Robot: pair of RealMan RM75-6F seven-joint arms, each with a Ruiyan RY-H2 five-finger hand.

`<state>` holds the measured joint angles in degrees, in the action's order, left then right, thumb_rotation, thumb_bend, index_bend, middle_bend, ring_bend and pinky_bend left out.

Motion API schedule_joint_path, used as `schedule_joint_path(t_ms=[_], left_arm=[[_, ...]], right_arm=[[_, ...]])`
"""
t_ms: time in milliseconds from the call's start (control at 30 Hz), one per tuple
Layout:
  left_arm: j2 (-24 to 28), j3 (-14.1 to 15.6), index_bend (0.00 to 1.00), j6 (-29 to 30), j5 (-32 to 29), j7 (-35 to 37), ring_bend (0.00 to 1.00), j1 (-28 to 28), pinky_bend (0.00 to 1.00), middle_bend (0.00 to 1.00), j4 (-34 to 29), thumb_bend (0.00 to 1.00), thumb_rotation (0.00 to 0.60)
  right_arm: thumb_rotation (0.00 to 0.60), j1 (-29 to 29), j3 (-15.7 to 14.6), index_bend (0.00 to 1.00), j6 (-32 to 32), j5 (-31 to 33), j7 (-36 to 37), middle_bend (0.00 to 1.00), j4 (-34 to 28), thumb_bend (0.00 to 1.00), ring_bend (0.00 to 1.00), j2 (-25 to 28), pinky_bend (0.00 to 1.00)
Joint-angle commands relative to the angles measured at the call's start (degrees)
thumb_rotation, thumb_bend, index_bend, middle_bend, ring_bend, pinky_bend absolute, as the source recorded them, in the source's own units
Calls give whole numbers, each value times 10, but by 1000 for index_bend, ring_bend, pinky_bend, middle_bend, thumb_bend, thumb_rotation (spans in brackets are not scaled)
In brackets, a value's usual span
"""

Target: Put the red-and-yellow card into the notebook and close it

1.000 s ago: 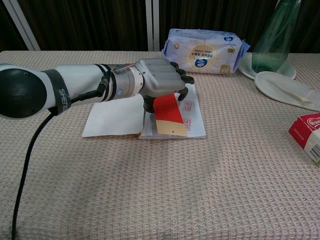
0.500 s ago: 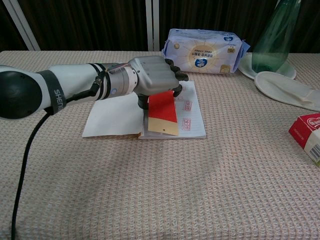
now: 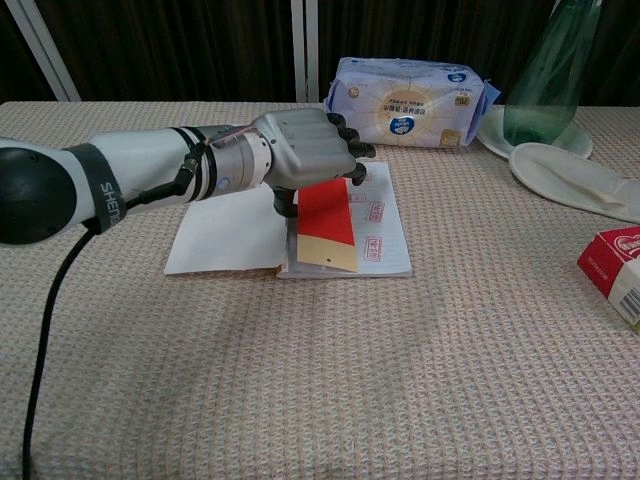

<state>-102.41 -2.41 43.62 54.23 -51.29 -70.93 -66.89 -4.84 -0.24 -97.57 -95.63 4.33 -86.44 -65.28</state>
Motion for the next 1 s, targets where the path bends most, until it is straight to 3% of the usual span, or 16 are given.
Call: schedule_joint_path(t_ms=[33,467,667,733,833,900,1000], left_arm=[[3,-1,185,5,-8,-9,0,2,65,0,-7,243,600],[43,-6,181,49,-42,-48,0,18,65,0,-72,175,600],[72,-23,182,64,-23,16,0,39,65,0,-125,177,600],[79,-24,183,65,-8,42,0,47,65,0,-137,217,600],[82,-17,196,60,14,49,0,47,64,0,-142,392,600],[75,-16,214,52,13,42,0,42,63,0,-141,459,600],[58,-15,239,41,3,19,0,30,62,0,-132,487,600]], right_arm=[[600,0,0,134,0,-1,-1,125,-1,74,15,0,136],[600,1,-1,134,-1,-4,3,125,3,74,15,-1,136],[600,4,-1,134,1,-7,8,125,7,74,15,-3,136],[600,4,-1,134,1,-7,11,125,9,74,14,-3,136],[600,6,0,134,4,-6,13,125,12,74,15,-4,136],[600,8,0,134,6,-7,15,125,13,73,15,-5,136],[600,9,0,134,7,-6,17,125,16,73,15,-6,136]])
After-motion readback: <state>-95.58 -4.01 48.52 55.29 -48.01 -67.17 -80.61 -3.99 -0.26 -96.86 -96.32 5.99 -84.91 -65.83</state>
